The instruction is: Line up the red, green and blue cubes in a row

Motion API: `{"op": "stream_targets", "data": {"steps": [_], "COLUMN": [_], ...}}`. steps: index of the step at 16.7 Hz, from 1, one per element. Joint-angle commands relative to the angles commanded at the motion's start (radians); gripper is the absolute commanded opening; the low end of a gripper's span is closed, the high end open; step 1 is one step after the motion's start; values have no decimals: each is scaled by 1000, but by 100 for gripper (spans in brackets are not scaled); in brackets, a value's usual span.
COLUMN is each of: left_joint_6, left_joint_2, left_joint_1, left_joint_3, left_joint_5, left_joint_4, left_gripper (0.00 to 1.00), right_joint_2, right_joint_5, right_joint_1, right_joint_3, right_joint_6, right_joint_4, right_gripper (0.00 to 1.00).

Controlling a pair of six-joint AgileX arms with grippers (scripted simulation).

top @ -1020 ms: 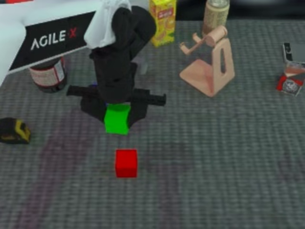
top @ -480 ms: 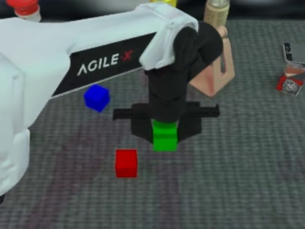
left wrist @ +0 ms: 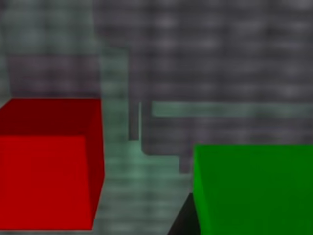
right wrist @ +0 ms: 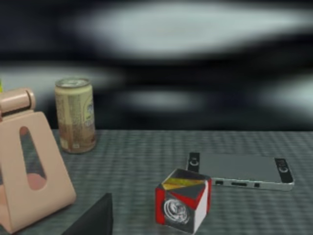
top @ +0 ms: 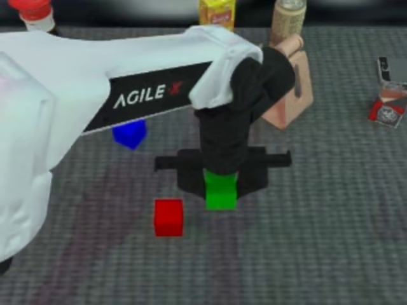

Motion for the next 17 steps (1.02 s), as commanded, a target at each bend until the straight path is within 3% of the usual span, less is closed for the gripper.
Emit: {"op": "stream_targets", "data": {"steps": [4,9,17], "left_joint_6": [1,1,1], "left_joint_2": [40,45,45], "left_joint_1": [0,0,0], "left_joint_3": [-87,-98,-98], "left_joint_5": [-1,-1,-1], "left_joint_4": [124,138,138], "left_gripper": [0,0,60], "right_joint_2": [0,0,0], "right_joint_5": [0,0,0], "right_joint_1": [0,0,0], "right_joint_3": [0,0,0], "right_joint_6": [0,0,0], "right_joint_4": [0,0,0], "right_gripper": [100,100,100]}}
